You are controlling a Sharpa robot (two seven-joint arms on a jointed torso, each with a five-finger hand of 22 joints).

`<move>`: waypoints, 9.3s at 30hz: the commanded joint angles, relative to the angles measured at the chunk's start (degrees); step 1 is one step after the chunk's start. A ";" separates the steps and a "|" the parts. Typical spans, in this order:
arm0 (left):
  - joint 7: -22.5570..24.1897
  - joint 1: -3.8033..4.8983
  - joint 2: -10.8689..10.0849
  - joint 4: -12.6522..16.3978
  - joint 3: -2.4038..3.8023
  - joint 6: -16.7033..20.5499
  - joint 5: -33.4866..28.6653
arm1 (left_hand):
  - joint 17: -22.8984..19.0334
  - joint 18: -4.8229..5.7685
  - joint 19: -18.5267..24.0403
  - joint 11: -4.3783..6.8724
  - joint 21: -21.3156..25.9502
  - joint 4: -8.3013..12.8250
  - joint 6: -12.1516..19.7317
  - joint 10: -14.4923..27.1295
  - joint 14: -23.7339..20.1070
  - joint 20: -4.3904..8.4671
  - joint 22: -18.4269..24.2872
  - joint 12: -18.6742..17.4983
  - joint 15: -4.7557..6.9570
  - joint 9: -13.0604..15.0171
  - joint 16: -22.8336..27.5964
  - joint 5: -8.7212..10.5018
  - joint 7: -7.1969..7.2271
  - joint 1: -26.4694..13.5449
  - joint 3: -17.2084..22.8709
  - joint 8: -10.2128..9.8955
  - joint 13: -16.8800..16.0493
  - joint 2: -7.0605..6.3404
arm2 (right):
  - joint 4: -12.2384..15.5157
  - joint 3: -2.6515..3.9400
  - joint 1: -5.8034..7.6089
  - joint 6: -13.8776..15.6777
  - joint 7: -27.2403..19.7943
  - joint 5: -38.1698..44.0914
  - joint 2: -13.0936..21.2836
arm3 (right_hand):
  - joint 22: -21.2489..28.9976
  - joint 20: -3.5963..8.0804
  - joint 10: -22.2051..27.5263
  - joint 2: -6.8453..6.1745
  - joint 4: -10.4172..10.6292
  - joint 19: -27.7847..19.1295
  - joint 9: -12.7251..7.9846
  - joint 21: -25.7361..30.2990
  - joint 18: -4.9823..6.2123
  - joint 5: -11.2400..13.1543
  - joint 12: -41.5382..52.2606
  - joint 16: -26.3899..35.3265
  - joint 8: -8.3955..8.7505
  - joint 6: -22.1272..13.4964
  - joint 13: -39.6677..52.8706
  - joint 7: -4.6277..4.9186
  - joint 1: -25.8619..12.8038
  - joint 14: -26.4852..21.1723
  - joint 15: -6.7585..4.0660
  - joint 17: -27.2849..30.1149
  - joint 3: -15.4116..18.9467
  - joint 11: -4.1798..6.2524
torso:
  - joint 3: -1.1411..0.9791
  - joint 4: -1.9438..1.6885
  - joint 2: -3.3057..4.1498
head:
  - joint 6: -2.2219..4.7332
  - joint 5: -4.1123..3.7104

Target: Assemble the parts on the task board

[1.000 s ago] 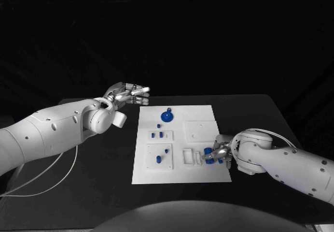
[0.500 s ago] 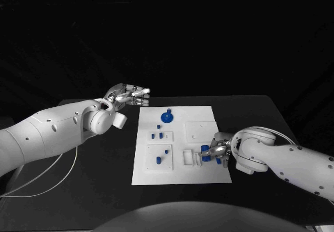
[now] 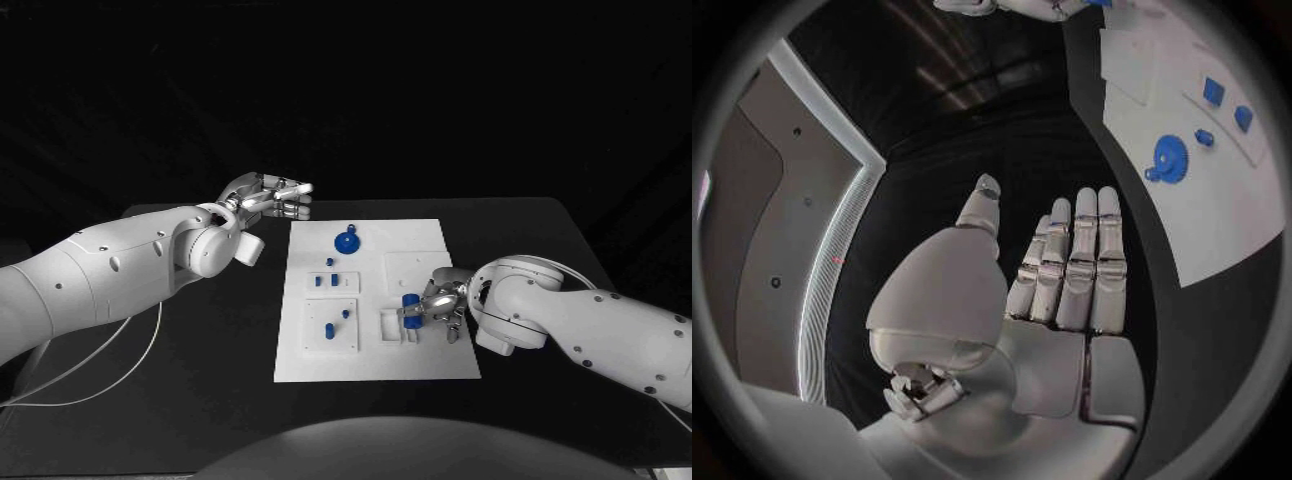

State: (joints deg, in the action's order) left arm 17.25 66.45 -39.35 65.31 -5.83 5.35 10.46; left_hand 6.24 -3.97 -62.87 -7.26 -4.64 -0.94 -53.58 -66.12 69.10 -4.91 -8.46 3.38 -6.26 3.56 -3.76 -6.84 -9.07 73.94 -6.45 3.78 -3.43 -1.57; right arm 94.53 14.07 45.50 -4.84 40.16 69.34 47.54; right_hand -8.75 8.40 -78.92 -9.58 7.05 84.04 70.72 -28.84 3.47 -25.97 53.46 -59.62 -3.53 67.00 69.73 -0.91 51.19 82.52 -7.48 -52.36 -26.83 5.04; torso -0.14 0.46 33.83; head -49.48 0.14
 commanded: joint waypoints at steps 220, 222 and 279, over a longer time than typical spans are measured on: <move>-2.21 0.01 -0.62 -0.10 -0.18 -1.78 1.59 | 0.14 0.44 -0.16 -0.06 -1.13 -0.47 1.51 0.58 -0.30 -0.40 1.43 0.15 0.07 -0.12 0.10 -0.14 -0.17 -0.93 0.01 -0.22 -0.08 0.55 | -5.63 1.35 -2.40 -8.00 0.11 8.92 3.43 | -3.20 -0.86 2.27 -2.13 1.13 2.52 -12.94 -2.58 0.25 23.01 0.57 -5.78 -0.25 -0.63 -3.97 1.16 7.02 1.55 1.07 -18.47 1.72 -1.42 | -0.11 0.08 0.09 | -0.39 -1.29; -2.27 0.01 -0.62 -0.09 -0.18 -1.85 1.59 | 0.14 0.44 -0.16 -0.08 -1.14 -0.55 1.57 0.60 -0.32 -0.40 1.43 0.15 0.06 -0.12 0.11 -0.13 -0.17 -1.02 -0.01 -0.23 -0.08 0.57 | -5.72 1.16 -2.42 -7.80 0.17 8.89 2.90 | -3.15 -0.81 2.24 -2.24 1.30 2.53 -12.49 -2.58 0.21 23.05 0.63 -5.70 -0.23 -0.65 -3.90 1.15 6.63 1.53 1.04 -18.44 1.59 -1.41 | -0.12 0.08 0.09 | -0.42 -1.18; -3.28 0.02 -0.77 0.03 -0.22 -2.54 2.08 | 0.19 0.45 -0.16 -0.08 -1.27 -0.61 1.62 0.61 -0.21 -0.38 1.53 0.14 0.10 -0.12 0.09 -0.13 -0.18 -0.97 -0.08 -0.21 -0.07 0.78 | -6.48 -0.20 -2.42 -6.81 0.90 8.21 -2.76 | -2.37 -0.34 1.36 1.71 -1.57 2.51 -7.05 -2.63 -0.96 22.22 1.89 -4.94 -0.17 1.18 -2.42 0.00 5.28 1.55 0.58 -17.61 -1.73 -0.67 | -0.05 0.03 0.11 | -0.51 -1.12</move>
State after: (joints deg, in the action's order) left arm 13.84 66.44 -40.19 65.16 -6.08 3.66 12.40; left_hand 6.38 -3.98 -63.07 -7.47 -5.53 -1.25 -52.20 -65.91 69.10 -5.11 -6.98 3.38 -6.25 3.49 -3.77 -6.83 -9.30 73.27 -6.44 3.78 -3.44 -0.89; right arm 88.30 14.24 43.44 -11.02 39.91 76.98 45.04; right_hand -11.16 7.67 -77.42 -8.22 5.69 83.93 63.80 -31.46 3.47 -3.63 55.22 -64.84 -3.98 68.30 67.39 -0.54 56.78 83.91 -6.41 -70.01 -28.53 4.31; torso -0.16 0.48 33.88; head -50.01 -0.87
